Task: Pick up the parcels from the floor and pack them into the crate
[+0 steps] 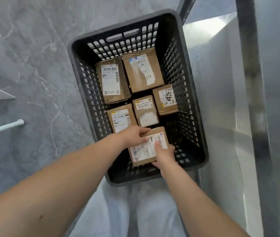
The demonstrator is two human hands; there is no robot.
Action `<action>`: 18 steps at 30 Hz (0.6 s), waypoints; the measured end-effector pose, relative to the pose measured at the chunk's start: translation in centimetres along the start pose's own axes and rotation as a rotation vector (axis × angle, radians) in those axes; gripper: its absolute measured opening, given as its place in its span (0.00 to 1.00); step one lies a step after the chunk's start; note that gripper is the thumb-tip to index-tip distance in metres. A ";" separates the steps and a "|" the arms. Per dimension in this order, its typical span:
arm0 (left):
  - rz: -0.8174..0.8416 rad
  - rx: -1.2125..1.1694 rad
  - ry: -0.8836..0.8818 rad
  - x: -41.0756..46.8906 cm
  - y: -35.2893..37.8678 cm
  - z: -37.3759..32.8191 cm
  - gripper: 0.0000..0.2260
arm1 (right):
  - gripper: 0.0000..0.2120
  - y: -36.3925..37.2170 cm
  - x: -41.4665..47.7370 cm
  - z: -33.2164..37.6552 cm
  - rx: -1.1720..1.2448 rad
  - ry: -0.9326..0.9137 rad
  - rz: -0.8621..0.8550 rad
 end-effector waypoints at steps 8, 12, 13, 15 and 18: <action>-0.015 -0.037 -0.059 3.6 0.5 1.5 0.26 | 0.24 -0.3 4.3 1.8 -0.078 0.159 0.024; 0.007 -0.142 -0.067 4.5 0.3 2.2 0.25 | 0.27 -0.7 5.2 2.8 -0.100 0.199 0.046; 0.020 -0.226 -0.074 4.5 0.3 2.5 0.22 | 0.28 -0.9 5.3 2.8 -0.090 0.201 0.068; -0.023 -0.533 -0.110 4.0 0.2 3.0 0.15 | 0.29 -1.4 5.1 2.7 -0.069 0.187 0.124; -0.400 -0.825 -0.334 4.2 0.2 5.5 0.15 | 0.29 -2.0 4.7 2.4 -0.076 0.154 0.173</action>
Point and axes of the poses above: each hand's wrist, its own x-axis towards the middle knuckle, its own y-axis out of the palm, z = x × y, the point moved 1 cm from there along x, towards the middle knuckle, and after that the axes turned 11 degrees about z, right-handed, at the moved point
